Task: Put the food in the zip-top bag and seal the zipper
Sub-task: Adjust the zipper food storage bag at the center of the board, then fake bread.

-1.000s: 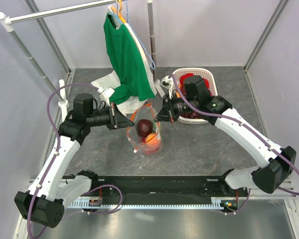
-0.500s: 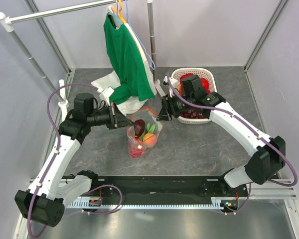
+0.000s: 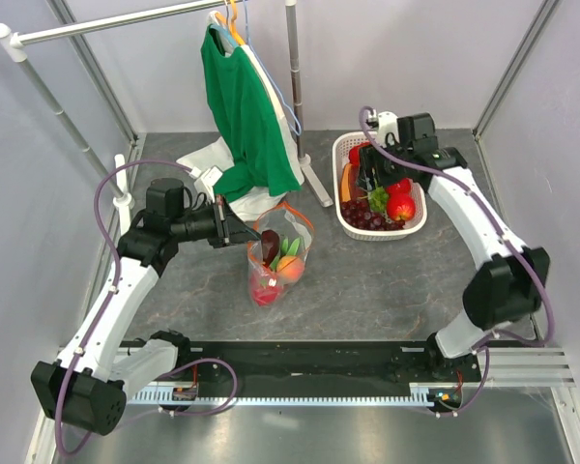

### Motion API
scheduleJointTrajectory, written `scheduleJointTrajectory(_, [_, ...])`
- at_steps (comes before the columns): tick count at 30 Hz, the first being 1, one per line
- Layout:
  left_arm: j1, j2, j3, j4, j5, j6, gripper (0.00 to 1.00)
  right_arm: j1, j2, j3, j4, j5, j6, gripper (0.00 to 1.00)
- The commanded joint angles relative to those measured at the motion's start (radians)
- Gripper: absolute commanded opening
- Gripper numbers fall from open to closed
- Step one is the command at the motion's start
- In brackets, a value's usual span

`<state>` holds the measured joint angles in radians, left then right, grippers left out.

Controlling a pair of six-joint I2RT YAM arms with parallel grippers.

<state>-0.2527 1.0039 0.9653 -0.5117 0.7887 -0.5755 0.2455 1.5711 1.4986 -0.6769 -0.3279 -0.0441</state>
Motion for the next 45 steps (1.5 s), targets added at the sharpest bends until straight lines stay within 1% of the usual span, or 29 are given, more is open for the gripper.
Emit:
scheduleJointTrajectory(1, [0.007,-0.002,-0.004,0.045,0.018,-0.023,0.02,0.008,0.156,0.103,-0.03,0.266,-0.138,0.6])
scheduleJointTrajectory(2, [0.007,-0.005,-0.005,0.045,0.023,-0.023,0.02,0.009,0.168,0.106,-0.024,0.279,-0.164,0.58])
scheduleJointTrajectory(4, [0.007,-0.005,-0.005,0.041,0.021,-0.023,0.02,0.009,0.2,0.101,-0.013,0.299,-0.223,0.56])
scheduleJointTrajectory(7, [0.007,-0.008,-0.011,0.039,0.021,-0.024,0.02,0.008,0.243,0.1,-0.012,0.319,-0.273,0.51])
scheduleJointTrajectory(8, [0.007,-0.007,-0.013,0.041,0.021,-0.026,0.02,0.008,0.256,0.101,-0.012,0.319,-0.281,0.47])
scheduleJointTrajectory(9, [0.009,-0.007,-0.017,0.041,0.023,-0.027,0.02,0.008,0.265,0.1,-0.009,0.322,-0.286,0.46])
scheduleJointTrajectory(15, [0.009,0.002,-0.017,0.042,0.024,-0.026,0.02,0.009,0.345,0.101,0.031,0.308,-0.3,0.45])
scheduleJointTrajectory(22, [0.012,0.004,-0.023,0.042,0.026,-0.029,0.02,0.009,0.388,0.063,0.085,0.316,-0.313,0.46])
scheduleJointTrajectory(24, [0.012,0.007,-0.026,0.042,0.029,-0.029,0.02,0.009,0.403,0.063,0.094,0.32,-0.312,0.44])
scheduleJointTrajectory(25, [0.012,0.009,-0.027,0.044,0.029,-0.029,0.02,0.008,0.406,0.066,0.097,0.32,-0.312,0.37])
scheduleJointTrajectory(27, [0.013,0.009,-0.025,0.044,0.03,-0.03,0.02,0.009,0.396,0.064,0.097,0.317,-0.304,0.27])
scheduleJointTrajectory(28, [0.013,0.007,-0.023,0.044,0.03,-0.029,0.02,0.009,0.385,0.063,0.097,0.314,-0.303,0.16])
scheduleJointTrajectory(30, [0.013,0.009,-0.025,0.047,0.032,-0.029,0.02,0.008,0.353,0.061,0.097,0.313,-0.298,0.04])
scheduleJointTrajectory(31, [0.013,0.01,-0.027,0.045,0.032,-0.03,0.02,0.009,0.343,0.06,0.097,0.316,-0.298,0.0])
scheduleJointTrajectory(35, [0.013,0.018,-0.033,0.053,0.044,-0.032,0.02,0.008,0.316,0.089,0.1,0.313,-0.278,0.0])
scheduleJointTrajectory(36, [0.013,0.018,-0.033,0.053,0.047,-0.032,0.02,0.005,0.311,0.101,0.099,0.291,-0.269,0.0])
scheduleJointTrajectory(43, [0.015,0.009,-0.028,0.053,0.047,-0.032,0.02,0.005,0.302,0.285,0.043,0.195,-0.172,0.0])
scheduleJointTrajectory(45, [0.015,0.012,-0.03,0.053,0.046,-0.032,0.02,0.008,0.302,0.31,0.027,0.165,-0.154,0.0])
